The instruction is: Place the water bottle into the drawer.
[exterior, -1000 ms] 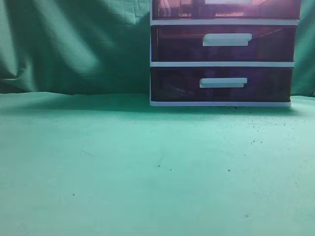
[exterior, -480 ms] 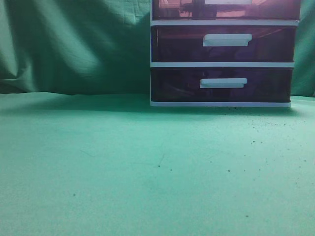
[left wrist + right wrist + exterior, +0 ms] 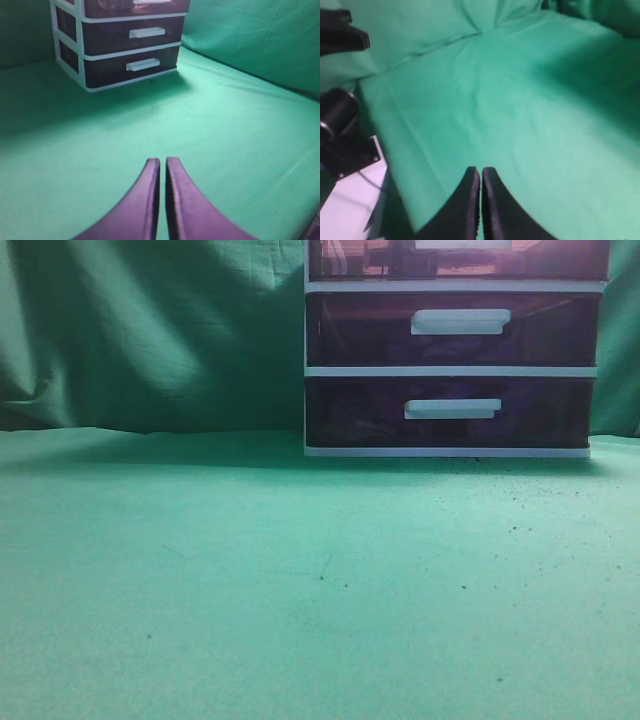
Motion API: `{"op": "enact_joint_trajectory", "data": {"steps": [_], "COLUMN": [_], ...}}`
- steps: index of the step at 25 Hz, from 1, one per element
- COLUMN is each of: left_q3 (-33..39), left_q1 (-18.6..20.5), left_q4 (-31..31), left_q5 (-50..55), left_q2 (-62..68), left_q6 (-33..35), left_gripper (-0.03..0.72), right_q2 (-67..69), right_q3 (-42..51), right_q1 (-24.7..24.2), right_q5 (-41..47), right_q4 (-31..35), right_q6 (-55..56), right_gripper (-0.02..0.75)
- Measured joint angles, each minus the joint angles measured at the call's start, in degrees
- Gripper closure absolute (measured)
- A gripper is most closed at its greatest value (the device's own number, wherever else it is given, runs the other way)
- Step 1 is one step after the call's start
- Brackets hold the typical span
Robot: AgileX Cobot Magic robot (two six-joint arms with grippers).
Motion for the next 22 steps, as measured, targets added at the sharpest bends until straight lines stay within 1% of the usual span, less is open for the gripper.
{"op": "enact_joint_trajectory", "data": {"steps": [5, 9, 14, 19, 22], "left_q3": [5.28, 8.22, 8.6, 8.6, 8.6], "left_q1": [0.0, 0.0, 0.0, 0.0, 0.0], "left_q4": [0.95, 2.53, 3.01, 3.12, 3.1], "left_q5": [-3.22, -6.19, -7.38, -7.38, -7.38], "left_q2": [0.0, 0.0, 0.0, 0.0, 0.0], "left_q6": [-0.22, -0.22, -0.22, -0.22, -0.22], "left_gripper": [0.688, 0.688, 0.688, 0.688, 0.688], "right_q2": [-5.36, -5.5, -5.5, -5.5, -5.5], "right_q3": [10.78, 15.82, 17.13, 17.13, 17.13], "right_q1": [0.0, 0.0, 0.0, 0.0, 0.0], "right_q5": [-9.94, -15.98, -17.33, -22.26, -21.82], "right_q4": [0.47, 0.68, 0.88, 0.88, 0.88], "right_q6": [-0.49, -0.49, -0.99, -1.68, -1.68], "right_gripper": [0.738, 0.738, 0.738, 0.738, 0.738]}}
